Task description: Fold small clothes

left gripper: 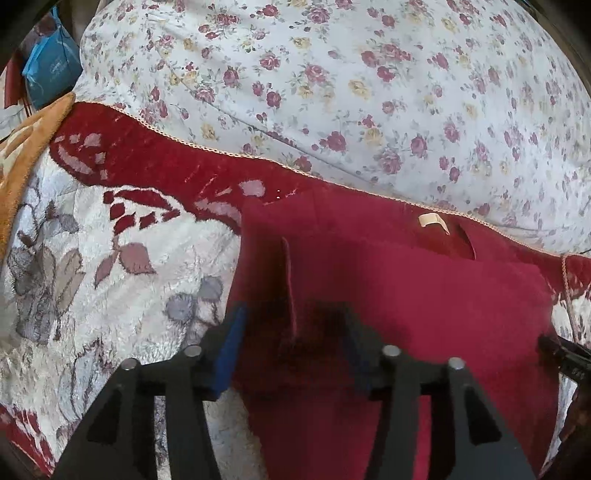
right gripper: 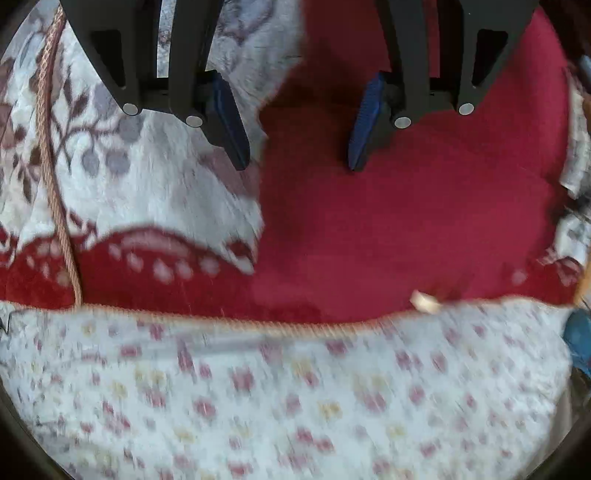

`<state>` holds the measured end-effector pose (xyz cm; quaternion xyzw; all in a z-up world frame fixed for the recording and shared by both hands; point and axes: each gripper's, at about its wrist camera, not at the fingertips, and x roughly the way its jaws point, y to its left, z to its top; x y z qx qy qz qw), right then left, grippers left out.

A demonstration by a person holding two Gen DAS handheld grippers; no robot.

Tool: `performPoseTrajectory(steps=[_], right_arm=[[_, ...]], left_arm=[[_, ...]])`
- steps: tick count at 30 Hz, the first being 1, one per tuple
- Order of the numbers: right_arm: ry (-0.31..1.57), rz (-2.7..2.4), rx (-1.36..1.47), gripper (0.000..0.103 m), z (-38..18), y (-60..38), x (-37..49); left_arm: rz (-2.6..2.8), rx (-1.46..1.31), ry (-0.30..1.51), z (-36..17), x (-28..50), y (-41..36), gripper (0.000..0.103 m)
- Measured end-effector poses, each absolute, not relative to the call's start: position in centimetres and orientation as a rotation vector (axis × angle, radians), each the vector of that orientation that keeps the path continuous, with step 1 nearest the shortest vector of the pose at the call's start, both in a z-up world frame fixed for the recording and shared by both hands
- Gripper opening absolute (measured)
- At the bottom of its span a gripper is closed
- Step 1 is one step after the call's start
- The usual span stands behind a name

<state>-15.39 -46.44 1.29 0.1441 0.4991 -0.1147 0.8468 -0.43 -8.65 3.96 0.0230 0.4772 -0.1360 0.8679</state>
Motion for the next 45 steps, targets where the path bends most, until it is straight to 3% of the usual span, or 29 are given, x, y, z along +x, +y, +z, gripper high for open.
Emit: performPoseTrajectory(steps=[5, 12, 18, 20, 21, 24, 29, 32, 33, 34, 36, 40, 41, 42, 43, 45], right_arm=[[0.991, -0.264, 0.3, 0.063, 4.4, -46.3, -19.3], [1.032, -0.108, 0.377, 0.074, 5.2, -44.1, -25.3], [1.001, -0.081, 0.411, 0.074, 3.7, -42.1, -25.7], [1.005, -0.095, 0.39, 0.057, 2.7, -41.5, -24.6], [1.021, -0.115, 0.343, 0.03, 2.4, -41.1, -24.1], [0.986, -0.134, 0.309, 0.009, 3.4, -41.4, -24.9], [0.993, -0.243, 0.298, 0.002, 3.9, -43.9, -26.4], [0.977, -0.1, 0.411, 0.005, 5.1, -43.9, -28.4], [0.969, -0.071, 0.399, 0.02, 5.8, -43.4, -29.3], [0.979, -0.043, 0.387, 0.047, 6.3, -42.7, -30.3], [1.007, 0.017, 0.39, 0.071, 6.5, -41.6, -32.2], [1.098, 0.11, 0.372, 0.071, 4.7, -39.2, -35.6], [1.112, 0.106, 0.358, 0.07, 4.0, -38.7, -36.2], [1.127, 0.088, 0.335, 0.055, 3.2, -38.2, -36.6], [1.131, 0.065, 0.307, 0.021, 2.5, -37.7, -36.9], [1.1, 0.065, 0.274, 0.017, 2.6, -37.1, -37.5]], left_arm=[[-0.306, 0.046, 0.978, 4.6, -3.0, -7.2, 0.067], [-0.336, 0.111, 0.986, 4.9, -7.9, -4.8, 0.07], [-0.353, 0.051, 0.991, 5.3, -11.6, -2.6, 0.071], [-0.343, 0.019, 1.0, 5.1, -12.7, -1.8, 0.071], [-0.337, 0.004, 1.011, 4.8, -13.4, -1.5, 0.071], [-0.342, -0.02, 1.051, 3.9, -15.1, -0.6, 0.071], [-0.335, -0.011, 1.072, 2.8, -17.0, -0.1, 0.071], [-0.345, -0.003, 1.068, 3.2, -17.7, -0.1, 0.071], [-0.346, -0.004, 1.059, 3.4, -18.1, -0.1, 0.071], [-0.347, 0.001, 1.054, 3.6, -18.6, 0.0, 0.071], [-0.353, 0.01, 1.055, 3.7, -19.3, 0.0, 0.071], [-0.376, 0.032, 1.076, 3.2, -20.8, 0.0, 0.071], [-0.38, 0.041, 1.085, 3.0, -21.1, -0.1, 0.071], [-0.38, 0.048, 1.09, 2.9, -21.3, 0.0, 0.071], [-0.382, 0.056, 1.094, 2.8, -21.5, 0.0, 0.071], [-0.38, 0.069, 1.1, 2.7, -22.1, 0.4, 0.071]])
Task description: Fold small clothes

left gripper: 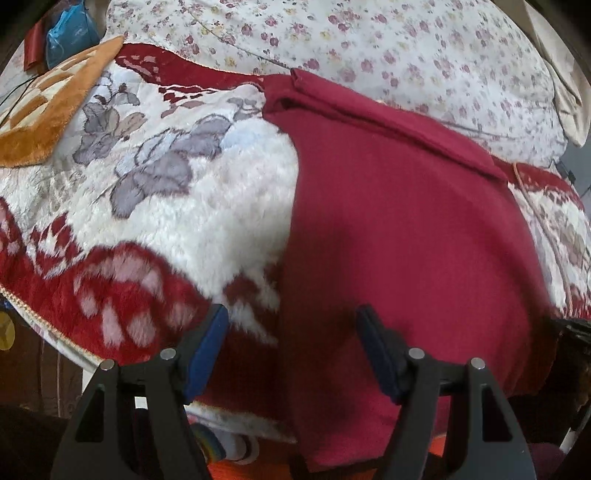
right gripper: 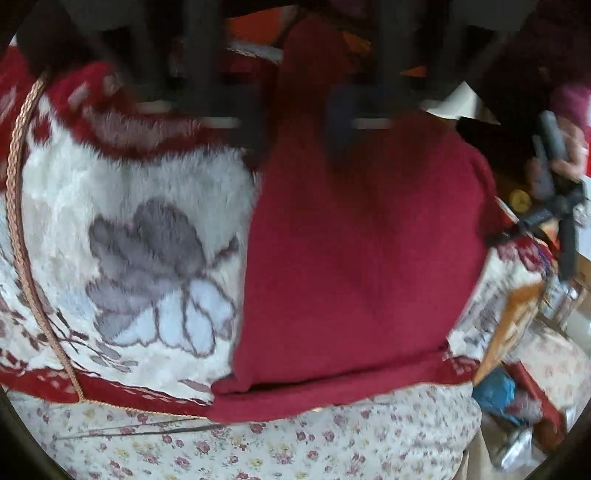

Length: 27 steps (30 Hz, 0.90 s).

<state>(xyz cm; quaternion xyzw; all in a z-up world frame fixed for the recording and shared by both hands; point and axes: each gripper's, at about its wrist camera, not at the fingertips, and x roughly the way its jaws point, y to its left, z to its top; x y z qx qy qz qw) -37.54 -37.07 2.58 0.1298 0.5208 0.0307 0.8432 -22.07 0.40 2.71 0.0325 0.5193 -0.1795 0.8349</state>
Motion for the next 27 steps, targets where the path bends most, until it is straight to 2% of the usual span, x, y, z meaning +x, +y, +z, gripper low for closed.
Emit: performPoseTrajectory(steps=[3, 5, 7, 8, 10, 15, 18, 21, 23, 24, 25, 26, 27], right_arm=[[1.048, 0.056, 0.28, 0.016, 3.9, -37.6, -38.3], [1.078, 0.066, 0.306, 0.016, 3.5, -38.2, -38.2], [1.094, 0.084, 0.314, 0.02, 3.4, -38.0, -38.2], [1.094, 0.095, 0.328, 0.025, 3.4, -37.9, -38.3], [1.092, 0.118, 0.364, 0.051, 3.4, -37.0, -38.8], [1.138, 0.168, 0.376, 0.063, 2.5, -36.3, -40.5], [1.183, 0.178, 0.371, 0.064, 1.1, -35.9, -41.2], [1.199, 0.196, 0.367, 0.064, 0.2, -35.6, -41.3], [1.2, 0.204, 0.325, 0.042, 0.1, -34.8, -41.2], [1.192, 0.209, 0.316, 0.02, 0.2, -34.4, -41.2], [1.191, 0.217, 0.316, 0.017, 0.3, -34.4, -41.1], [1.193, 0.227, 0.314, 0.017, 0.3, -34.3, -41.1], [1.194, 0.236, 0.305, 0.017, 0.4, -34.1, -41.0]], left_arm=[[-0.375, 0.053, 1.115, 2.5, -23.2, 1.5, 0.071], [-0.373, 0.036, 1.146, 2.0, -23.7, 2.0, 0.071], [-0.376, 0.033, 1.169, 1.4, -24.2, 2.2, 0.071], [-0.38, 0.042, 1.175, 1.2, -24.5, 2.1, 0.071], [-0.39, 0.058, 1.176, 1.1, -24.8, 1.9, 0.071], [-0.428, 0.08, 1.198, 0.4, -25.8, 1.5, 0.071], [-0.432, 0.121, 1.192, 0.1, -26.1, 0.7, 0.071], [-0.435, 0.127, 1.182, 0.1, -26.4, 0.5, 0.069], [-0.444, 0.133, 1.181, 0.2, -26.6, 0.4, 0.062], [-0.447, 0.135, 1.183, 0.3, -26.6, 0.4, 0.053], [-0.454, 0.134, 1.187, 0.4, -26.6, 0.5, 0.048], [-0.462, 0.127, 1.192, 0.6, -26.6, 0.6, 0.035], [-0.473, 0.113, 1.197, 0.8, -26.6, 0.7, 0.016]])
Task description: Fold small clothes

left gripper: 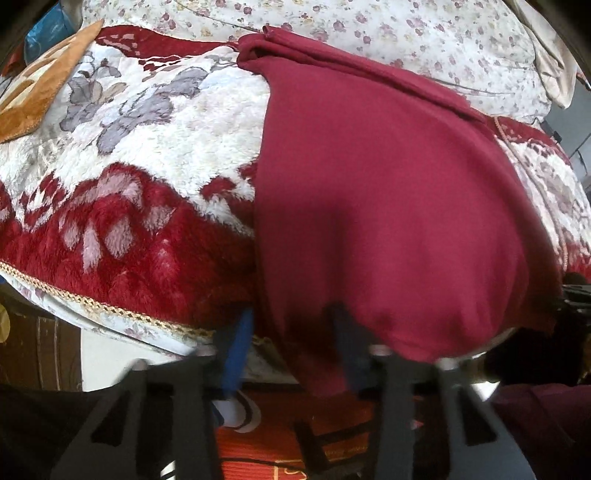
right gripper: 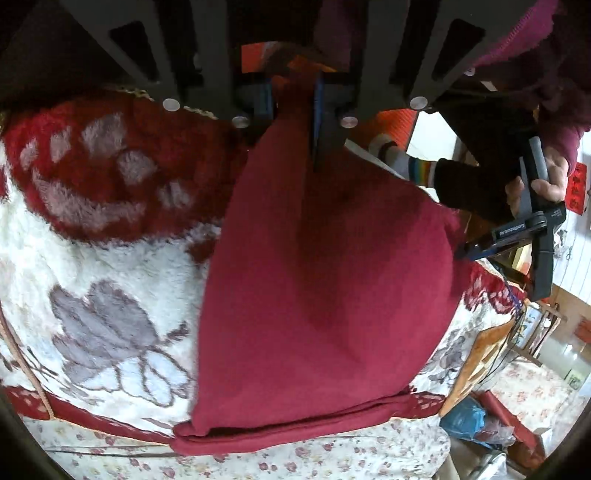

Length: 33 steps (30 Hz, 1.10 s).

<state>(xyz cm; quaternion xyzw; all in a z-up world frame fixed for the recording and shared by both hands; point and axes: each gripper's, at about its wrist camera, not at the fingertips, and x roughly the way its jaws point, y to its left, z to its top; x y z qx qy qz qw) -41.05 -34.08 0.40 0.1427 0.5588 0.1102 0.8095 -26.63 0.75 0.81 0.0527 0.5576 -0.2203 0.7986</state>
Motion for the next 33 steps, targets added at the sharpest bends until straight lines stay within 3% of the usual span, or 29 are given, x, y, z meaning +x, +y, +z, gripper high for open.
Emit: performPoseTrajectory(steps=[4, 5, 6, 7, 9, 12, 14, 15, 16, 17, 24, 33], right_arm=[[1.203, 0.24, 0.298, 0.022, 0.5, -33.7, -41.0], [1.202, 0.24, 0.31, 0.027, 0.4, -33.8, -40.9], [1.197, 0.24, 0.333, 0.044, 0.4, -34.0, -40.9], [1.192, 0.237, 0.345, 0.053, 0.5, -34.3, -40.9], [1.183, 0.234, 0.346, 0.053, 0.7, -34.6, -41.0], [1.161, 0.207, 0.322, 0.053, 0.8, -34.5, -41.0], [1.169, 0.212, 0.333, 0.049, 0.3, -34.5, -40.9], [1.178, 0.21, 0.328, 0.025, 0.1, -34.3, -40.9], [1.181, 0.209, 0.321, 0.01, 0.0, -34.3, -40.9], [1.172, 0.223, 0.339, 0.01, 0.3, -34.4, -41.0], [1.003, 0.41, 0.527, 0.01, 5.0, -35.9, -42.2], [0.972, 0.476, 0.671, 0.01, 4.2, -36.3, -40.7]], left_arm=[[-0.507, 0.089, 1.205, 1.3, -26.9, 1.1, 0.014], [-0.503, 0.095, 1.207, 1.2, -26.9, 1.1, 0.017], [-0.496, 0.096, 1.214, 1.0, -26.9, 1.1, 0.024], [-0.49, 0.095, 1.226, 0.7, -26.9, 1.0, 0.029], [-0.505, 0.09, 1.246, 0.3, -27.0, 0.9, 0.049], [-0.498, 0.111, 1.23, 0.0, -27.4, 0.4, 0.05], [-0.494, 0.124, 1.22, -0.1, -27.5, 0.2, 0.047], [-0.498, 0.121, 1.219, -0.1, -27.6, 0.3, 0.029], [-0.501, 0.12, 1.22, 0.0, -27.7, 0.1, 0.018], [-0.523, 0.094, 1.23, 0.3, -27.7, 0.2, 0.011], [-0.631, -0.013, 1.092, 7.8, -28.4, 3.6, 0.009], [-0.61, -0.043, 1.089, 9.0, -26.6, 4.0, 0.009]])
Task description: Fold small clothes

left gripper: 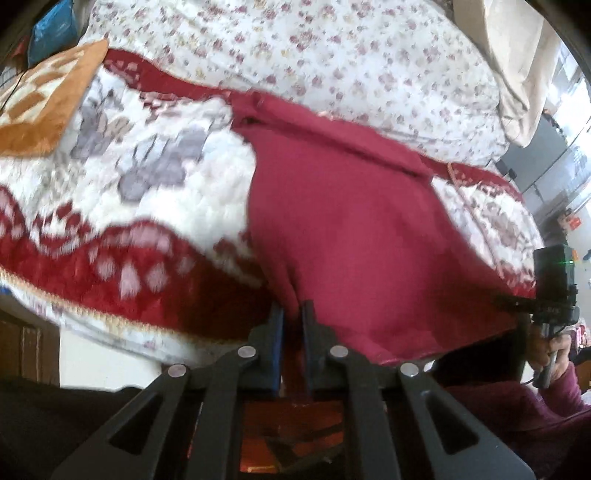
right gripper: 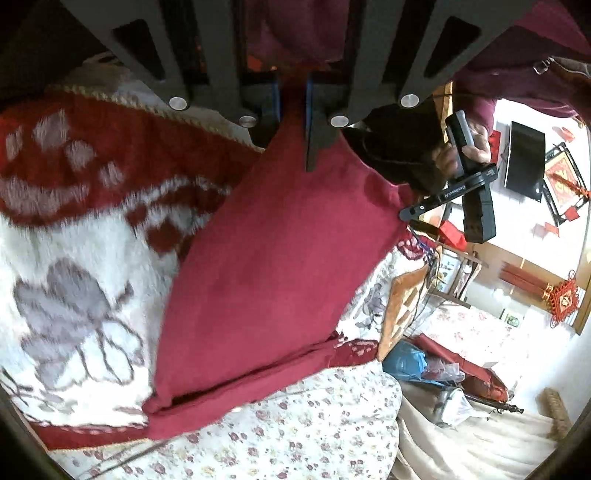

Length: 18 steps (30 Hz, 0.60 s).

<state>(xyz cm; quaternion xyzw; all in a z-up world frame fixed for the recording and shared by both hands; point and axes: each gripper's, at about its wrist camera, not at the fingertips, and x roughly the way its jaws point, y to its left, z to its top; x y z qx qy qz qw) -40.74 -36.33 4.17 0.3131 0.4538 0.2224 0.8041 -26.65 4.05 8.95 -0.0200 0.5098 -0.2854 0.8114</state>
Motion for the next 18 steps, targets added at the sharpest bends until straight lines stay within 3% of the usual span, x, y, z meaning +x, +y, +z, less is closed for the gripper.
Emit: performPoseTrajectory(steps=[8, 18], right_arm=[[0.748, 0.452, 0.647, 0.01, 10.7, -39.7, -33.9], [0.708, 0.294, 0.71, 0.01, 9.4, -45.8, -19.4]], left_arm=[[-0.592, -0.051, 0.908, 14.8, -19.0, 1.2, 0.009], [-0.486, -0.064, 0.88, 14.0, -5.7, -4.5, 0.008]])
